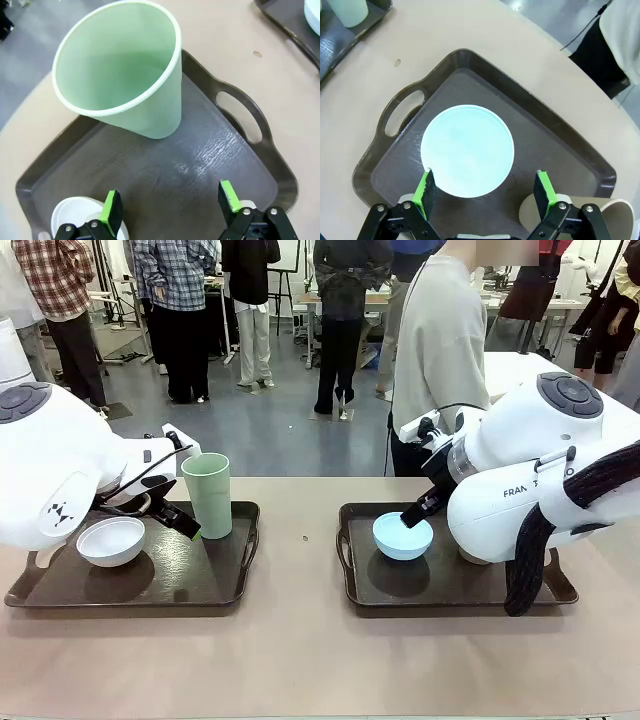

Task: Set up a tray with a mat and arrange the tableware.
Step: Pick up the Picnic Bowl and Reusable plastic cup from the Handle tray in front of the human's position and hold them in the air.

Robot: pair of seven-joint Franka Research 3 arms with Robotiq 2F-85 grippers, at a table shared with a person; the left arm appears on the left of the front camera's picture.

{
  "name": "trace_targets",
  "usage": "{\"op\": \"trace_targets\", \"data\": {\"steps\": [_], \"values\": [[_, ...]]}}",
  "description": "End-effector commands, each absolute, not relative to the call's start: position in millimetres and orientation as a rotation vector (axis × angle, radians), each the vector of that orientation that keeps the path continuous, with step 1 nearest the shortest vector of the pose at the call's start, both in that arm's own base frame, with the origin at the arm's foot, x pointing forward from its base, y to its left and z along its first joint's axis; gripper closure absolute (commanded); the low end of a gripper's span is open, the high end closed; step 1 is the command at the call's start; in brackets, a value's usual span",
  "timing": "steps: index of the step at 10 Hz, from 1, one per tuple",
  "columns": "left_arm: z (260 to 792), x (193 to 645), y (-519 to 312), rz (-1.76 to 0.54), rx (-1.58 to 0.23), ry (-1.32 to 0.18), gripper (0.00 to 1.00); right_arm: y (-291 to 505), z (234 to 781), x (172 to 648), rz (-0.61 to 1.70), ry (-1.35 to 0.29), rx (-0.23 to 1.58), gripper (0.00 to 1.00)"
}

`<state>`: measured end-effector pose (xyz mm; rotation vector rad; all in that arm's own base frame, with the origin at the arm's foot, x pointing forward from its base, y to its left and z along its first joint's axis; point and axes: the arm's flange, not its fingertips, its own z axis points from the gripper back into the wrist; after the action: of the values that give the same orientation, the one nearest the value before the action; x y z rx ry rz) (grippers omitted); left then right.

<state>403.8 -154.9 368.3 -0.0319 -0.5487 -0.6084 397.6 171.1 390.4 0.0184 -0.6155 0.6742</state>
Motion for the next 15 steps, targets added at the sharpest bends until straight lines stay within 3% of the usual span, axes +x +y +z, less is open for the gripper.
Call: {"op": "trace_targets", "data": {"steps": [1, 15], "values": [[368.2, 403.6, -154.8, -0.608, -0.032, -0.548, 0.0, 171.1, 390.4, 397.6, 0.674, -0.616, 0.018, 0.0], [368.2, 403.6, -154.8, -0.608, -0.032, -0.548, 0.0, 171.1, 390.4, 397.6, 0.674, -0.616, 0.018, 0.0]]}}
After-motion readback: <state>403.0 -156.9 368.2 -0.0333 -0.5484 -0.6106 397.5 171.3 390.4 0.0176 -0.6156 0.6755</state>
